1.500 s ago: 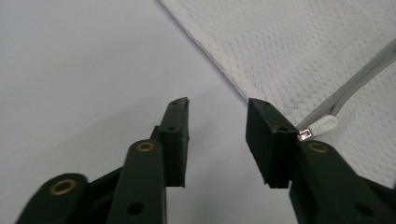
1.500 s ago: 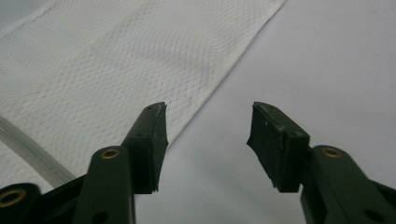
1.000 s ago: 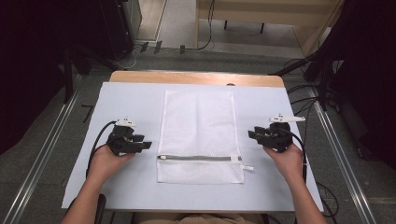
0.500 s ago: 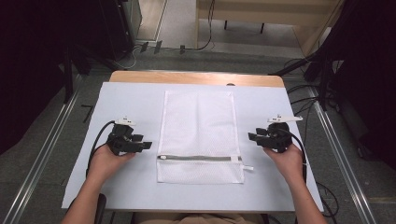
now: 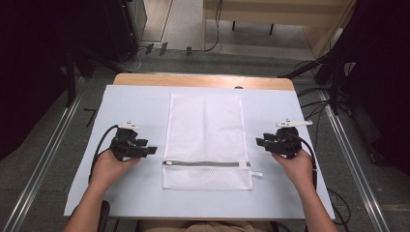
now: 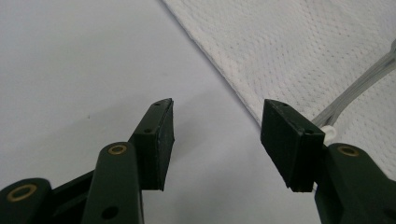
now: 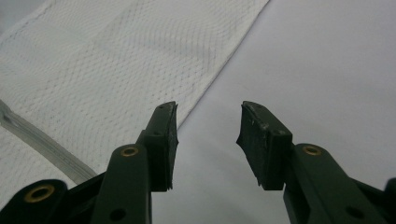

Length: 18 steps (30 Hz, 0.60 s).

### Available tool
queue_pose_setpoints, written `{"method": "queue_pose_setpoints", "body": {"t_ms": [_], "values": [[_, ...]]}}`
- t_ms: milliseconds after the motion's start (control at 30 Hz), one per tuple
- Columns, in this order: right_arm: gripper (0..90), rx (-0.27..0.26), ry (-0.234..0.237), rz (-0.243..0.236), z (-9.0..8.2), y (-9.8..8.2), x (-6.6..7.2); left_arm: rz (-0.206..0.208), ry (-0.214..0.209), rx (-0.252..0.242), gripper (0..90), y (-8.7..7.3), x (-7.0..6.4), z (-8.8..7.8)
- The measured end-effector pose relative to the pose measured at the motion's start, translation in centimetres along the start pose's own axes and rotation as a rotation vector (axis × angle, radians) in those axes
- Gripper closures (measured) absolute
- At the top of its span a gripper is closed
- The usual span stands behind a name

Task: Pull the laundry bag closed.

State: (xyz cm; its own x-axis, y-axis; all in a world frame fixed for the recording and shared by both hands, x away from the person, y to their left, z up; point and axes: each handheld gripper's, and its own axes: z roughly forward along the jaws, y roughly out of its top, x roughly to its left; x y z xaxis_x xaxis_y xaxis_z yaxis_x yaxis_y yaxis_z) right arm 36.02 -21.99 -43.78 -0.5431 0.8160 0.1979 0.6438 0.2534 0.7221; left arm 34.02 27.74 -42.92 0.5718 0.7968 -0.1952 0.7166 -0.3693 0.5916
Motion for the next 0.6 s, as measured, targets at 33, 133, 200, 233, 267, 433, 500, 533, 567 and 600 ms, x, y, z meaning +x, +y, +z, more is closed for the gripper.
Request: {"method": "queue_pose_setpoints", "body": {"t_ms": [33,133,200,233,267,433,500,533,567,600], "values": [[58.2,0.001,0.000,-0.002,0.00,0.00,0.00,0.000,-0.001,0.000,44.9,0.00,0.02,0.00],[58.3,0.003,0.001,-0.003,0.01,0.00,0.03,-0.001,-0.002,-0.001,44.7,0.00,0.04,-0.02],[58.4,0.005,0.001,-0.004,0.03,0.00,0.06,-0.003,-0.001,-0.001,44.1,0.01,0.05,-0.03],[58.4,0.007,0.001,-0.004,0.05,0.00,0.08,-0.007,0.001,0.000,43.7,0.02,0.06,-0.04],[58.5,0.007,0.004,-0.005,0.06,0.00,0.07,-0.013,0.003,-0.003,43.5,0.01,0.05,-0.05],[58.2,0.010,0.004,-0.011,0.10,0.04,0.16,-0.017,0.001,-0.001,42.6,0.01,0.13,-0.09],[57.3,0.013,-0.007,-0.015,0.15,0.05,0.28,-0.024,0.004,-0.008,41.7,0.01,0.16,-0.12],[57.3,0.013,-0.002,-0.014,0.16,0.08,0.36,-0.029,0.002,-0.008,41.4,0.02,0.22,-0.18],[57.4,0.013,0.000,-0.014,0.18,0.12,0.52,-0.032,0.003,-0.010,41.2,0.01,0.23,-0.20],[57.6,0.013,0.003,-0.020,0.20,0.14,0.60,-0.030,0.002,-0.009,41.1,0.00,0.29,-0.25]]}}
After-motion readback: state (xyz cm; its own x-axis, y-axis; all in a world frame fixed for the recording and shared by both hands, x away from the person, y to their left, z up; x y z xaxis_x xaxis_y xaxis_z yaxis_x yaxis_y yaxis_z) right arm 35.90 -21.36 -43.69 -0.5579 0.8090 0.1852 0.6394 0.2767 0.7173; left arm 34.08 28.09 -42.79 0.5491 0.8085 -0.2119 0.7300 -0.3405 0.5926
